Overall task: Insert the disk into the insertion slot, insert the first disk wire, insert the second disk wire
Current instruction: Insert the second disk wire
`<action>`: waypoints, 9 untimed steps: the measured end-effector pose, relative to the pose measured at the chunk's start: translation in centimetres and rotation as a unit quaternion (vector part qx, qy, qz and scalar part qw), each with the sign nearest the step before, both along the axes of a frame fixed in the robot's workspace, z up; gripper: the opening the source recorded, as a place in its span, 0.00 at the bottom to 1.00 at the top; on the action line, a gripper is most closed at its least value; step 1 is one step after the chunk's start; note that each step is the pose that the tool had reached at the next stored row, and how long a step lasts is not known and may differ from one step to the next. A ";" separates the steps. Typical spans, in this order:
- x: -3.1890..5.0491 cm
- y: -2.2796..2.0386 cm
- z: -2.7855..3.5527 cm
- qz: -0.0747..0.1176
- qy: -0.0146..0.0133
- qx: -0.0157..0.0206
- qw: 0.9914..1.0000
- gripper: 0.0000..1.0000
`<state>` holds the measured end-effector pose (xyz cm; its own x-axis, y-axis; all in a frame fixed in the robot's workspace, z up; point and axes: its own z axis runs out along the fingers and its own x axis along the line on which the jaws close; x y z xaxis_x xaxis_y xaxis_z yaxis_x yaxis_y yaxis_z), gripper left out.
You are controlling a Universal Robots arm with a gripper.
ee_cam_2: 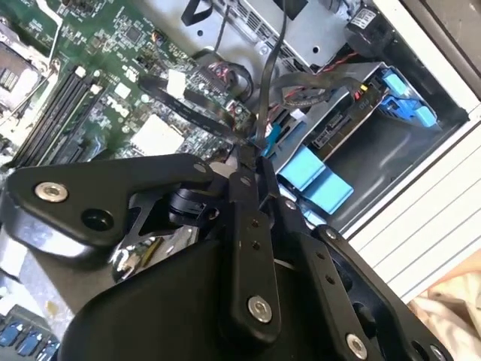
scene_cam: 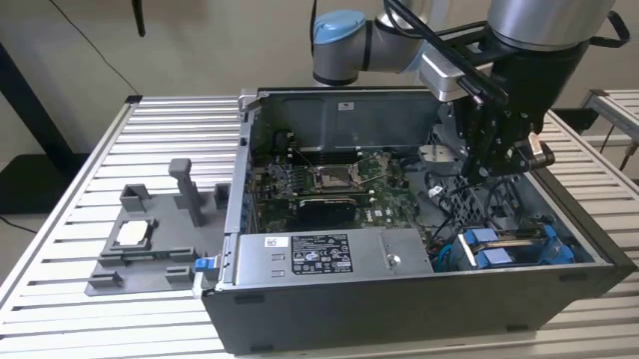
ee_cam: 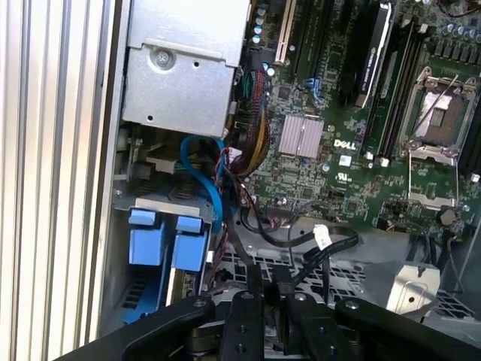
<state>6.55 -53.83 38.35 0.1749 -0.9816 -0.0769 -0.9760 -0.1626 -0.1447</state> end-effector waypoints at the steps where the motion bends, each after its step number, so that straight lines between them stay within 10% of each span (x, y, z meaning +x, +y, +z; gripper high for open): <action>1: 0.00 0.00 0.00 0.000 -0.001 0.000 1.000 0.18; 9: 0.00 -0.96 -0.01 0.001 -0.001 0.000 1.000 0.15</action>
